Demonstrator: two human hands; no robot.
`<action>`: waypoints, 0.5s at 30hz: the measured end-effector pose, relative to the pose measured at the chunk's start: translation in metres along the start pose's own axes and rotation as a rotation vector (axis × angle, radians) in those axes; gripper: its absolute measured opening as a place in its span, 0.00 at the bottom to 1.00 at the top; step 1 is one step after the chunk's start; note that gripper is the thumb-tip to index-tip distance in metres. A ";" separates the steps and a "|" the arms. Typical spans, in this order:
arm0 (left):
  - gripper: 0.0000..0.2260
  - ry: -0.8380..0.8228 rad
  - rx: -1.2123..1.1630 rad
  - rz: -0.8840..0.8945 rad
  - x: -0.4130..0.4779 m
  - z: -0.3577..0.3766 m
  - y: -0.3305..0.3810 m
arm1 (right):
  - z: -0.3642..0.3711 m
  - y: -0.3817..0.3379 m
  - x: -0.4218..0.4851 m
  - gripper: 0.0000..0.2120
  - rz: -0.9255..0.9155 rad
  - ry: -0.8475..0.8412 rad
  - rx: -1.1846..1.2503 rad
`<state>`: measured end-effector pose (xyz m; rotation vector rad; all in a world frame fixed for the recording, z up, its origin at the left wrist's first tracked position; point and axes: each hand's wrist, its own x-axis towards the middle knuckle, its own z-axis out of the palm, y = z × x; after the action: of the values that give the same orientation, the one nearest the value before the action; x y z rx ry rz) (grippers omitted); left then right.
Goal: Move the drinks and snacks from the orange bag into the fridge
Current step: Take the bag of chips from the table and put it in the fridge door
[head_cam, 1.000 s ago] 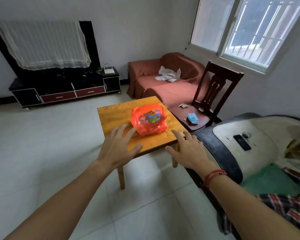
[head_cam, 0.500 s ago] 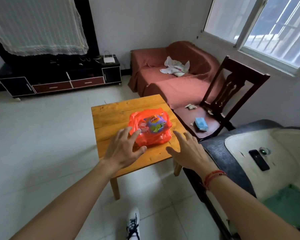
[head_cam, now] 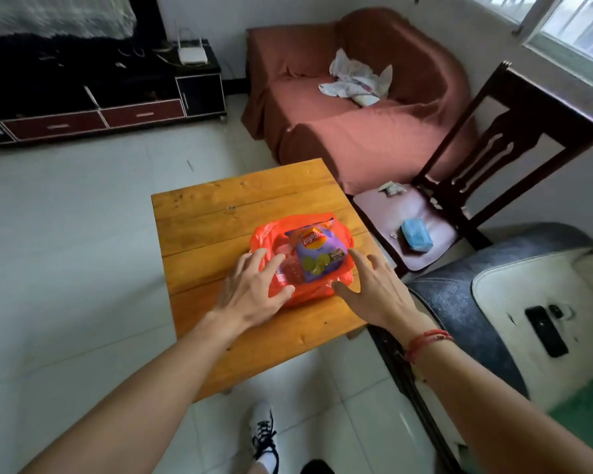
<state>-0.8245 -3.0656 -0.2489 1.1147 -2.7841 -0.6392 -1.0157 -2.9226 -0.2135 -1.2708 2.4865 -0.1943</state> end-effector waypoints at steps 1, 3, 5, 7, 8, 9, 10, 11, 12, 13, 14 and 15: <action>0.32 -0.022 -0.010 -0.013 0.009 0.005 -0.004 | 0.003 0.001 0.010 0.34 0.005 -0.011 0.000; 0.32 -0.068 -0.023 -0.023 0.024 0.016 -0.011 | 0.008 0.003 0.028 0.35 0.018 -0.029 -0.010; 0.32 -0.093 -0.025 -0.025 0.037 0.024 -0.015 | 0.012 0.006 0.045 0.36 0.040 -0.043 -0.028; 0.32 -0.110 -0.038 -0.034 0.050 0.031 -0.018 | 0.017 0.007 0.060 0.36 0.053 -0.055 -0.041; 0.32 -0.119 -0.045 -0.044 0.056 0.035 -0.018 | 0.019 0.009 0.068 0.36 0.051 -0.061 -0.043; 0.32 -0.121 -0.054 -0.055 0.063 0.037 -0.019 | 0.021 0.011 0.075 0.36 0.047 -0.067 -0.038; 0.33 -0.125 -0.065 -0.066 0.069 0.040 -0.018 | 0.023 0.012 0.083 0.36 0.043 -0.079 -0.027; 0.33 -0.131 -0.075 -0.078 0.072 0.042 -0.016 | 0.025 0.014 0.088 0.36 0.038 -0.101 -0.013; 0.33 -0.137 -0.086 -0.096 0.074 0.045 -0.014 | 0.027 0.016 0.093 0.37 0.031 -0.118 0.001; 0.33 -0.137 -0.099 -0.117 0.077 0.048 -0.013 | 0.028 0.016 0.098 0.37 0.025 -0.127 0.014; 0.34 -0.132 -0.119 -0.140 0.082 0.049 -0.012 | 0.029 0.016 0.104 0.36 0.021 -0.133 0.030; 0.34 -0.122 -0.144 -0.162 0.088 0.052 -0.011 | 0.030 0.015 0.110 0.36 0.017 -0.138 0.048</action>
<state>-0.8932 -3.1140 -0.3080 1.3219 -2.7111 -0.9381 -1.0763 -3.0017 -0.2715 -1.2013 2.3609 -0.1561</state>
